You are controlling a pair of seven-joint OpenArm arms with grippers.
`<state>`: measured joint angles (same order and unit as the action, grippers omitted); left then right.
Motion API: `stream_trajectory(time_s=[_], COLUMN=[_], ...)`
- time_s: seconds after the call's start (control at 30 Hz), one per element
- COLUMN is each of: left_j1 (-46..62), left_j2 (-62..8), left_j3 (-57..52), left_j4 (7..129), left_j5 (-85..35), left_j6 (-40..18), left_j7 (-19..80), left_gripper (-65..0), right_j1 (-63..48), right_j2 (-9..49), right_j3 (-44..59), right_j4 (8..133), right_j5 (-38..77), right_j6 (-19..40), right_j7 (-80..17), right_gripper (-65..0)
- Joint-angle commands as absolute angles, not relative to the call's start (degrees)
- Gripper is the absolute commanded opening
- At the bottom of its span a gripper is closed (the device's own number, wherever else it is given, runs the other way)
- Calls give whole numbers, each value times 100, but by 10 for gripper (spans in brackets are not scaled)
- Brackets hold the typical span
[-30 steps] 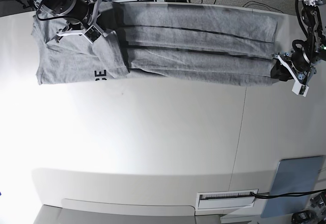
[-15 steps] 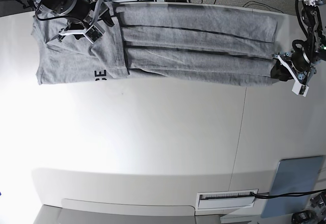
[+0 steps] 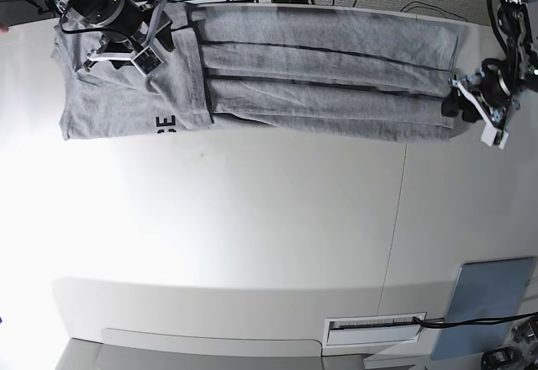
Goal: Fold the T-shirt properly
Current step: 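Grasp the shirt end near the left gripper and lift it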
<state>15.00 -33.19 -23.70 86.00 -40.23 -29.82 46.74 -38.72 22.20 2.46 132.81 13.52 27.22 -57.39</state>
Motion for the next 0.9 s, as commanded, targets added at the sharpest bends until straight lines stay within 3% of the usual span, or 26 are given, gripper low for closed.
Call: stream_trajectory(time_s=[0.0, 0.3, 0.87], left_j1=[1551, 1745, 1728], left_j2=[-3444, -3409, -2895], left_j3=[-2429, -2429, -2429], left_j4=[8624, 8134, 7032], left_j5=[-4119, -4475, -6490], left_j6=[-2982, -3013, -3837], left_j7=[4449, 3898, 3997], left_gripper=[-323, -323, -324], right_j1=[-3887, -3887, -3892], right_j2=[2272, 2270, 2270], right_j3=[272, 272, 272], right_j4=[13378, 13378, 13378], right_j5=[1387, 1389, 1409], right_j6=[2716, 2714, 2716], right_j7=[-5603, -5588, -5616], right_gripper=[-401, -401, -401])
